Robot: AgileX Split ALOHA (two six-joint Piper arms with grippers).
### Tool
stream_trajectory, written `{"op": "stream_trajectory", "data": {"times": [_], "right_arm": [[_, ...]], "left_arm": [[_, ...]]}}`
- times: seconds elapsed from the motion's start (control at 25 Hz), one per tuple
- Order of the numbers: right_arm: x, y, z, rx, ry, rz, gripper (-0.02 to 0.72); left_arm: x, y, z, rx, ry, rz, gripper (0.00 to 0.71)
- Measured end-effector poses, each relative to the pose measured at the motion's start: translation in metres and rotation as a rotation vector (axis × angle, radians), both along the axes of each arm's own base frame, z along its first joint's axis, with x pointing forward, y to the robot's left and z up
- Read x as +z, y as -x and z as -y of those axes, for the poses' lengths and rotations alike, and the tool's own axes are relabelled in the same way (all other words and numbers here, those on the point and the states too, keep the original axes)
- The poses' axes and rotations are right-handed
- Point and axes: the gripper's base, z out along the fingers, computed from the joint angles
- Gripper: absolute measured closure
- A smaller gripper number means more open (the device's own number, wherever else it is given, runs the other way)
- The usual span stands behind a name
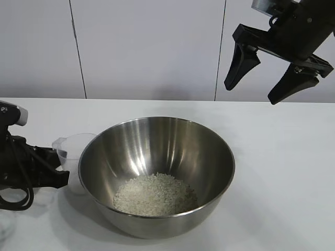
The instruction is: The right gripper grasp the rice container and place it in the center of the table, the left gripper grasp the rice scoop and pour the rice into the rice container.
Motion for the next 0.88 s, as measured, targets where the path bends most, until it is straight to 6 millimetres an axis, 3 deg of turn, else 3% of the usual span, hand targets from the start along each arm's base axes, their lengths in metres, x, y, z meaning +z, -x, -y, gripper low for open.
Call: {"op": "stream_trajectory", "data": {"times": [0.16,0.32,0.6,0.8,0.88], "right_arm": [[0.000,0.000,0.000,0.000,-0.001,0.000,0.093],[0.000,0.000,0.000,0.000,-0.001,0.000,0.093],[0.000,0.000,0.000,0.000,-0.001,0.000,0.093],[0.000,0.000,0.000,0.000,-0.001,0.000,0.093],[0.000,0.000,0.000,0.000,-0.001,0.000,0.093]], "left_arm": [[0.001,0.018,-0.006,0.005,-0.011,-0.045,0.256],[0.023,0.024,-0.013,0.067,0.003,0.013,0.238],[0.082,0.029,-0.024,0.181,0.069,0.169,0.233],[0.133,0.017,-0.018,0.169,0.065,0.062,0.225],[0.167,0.005,-0.012,0.154,0.042,-0.045,0.156]]}}
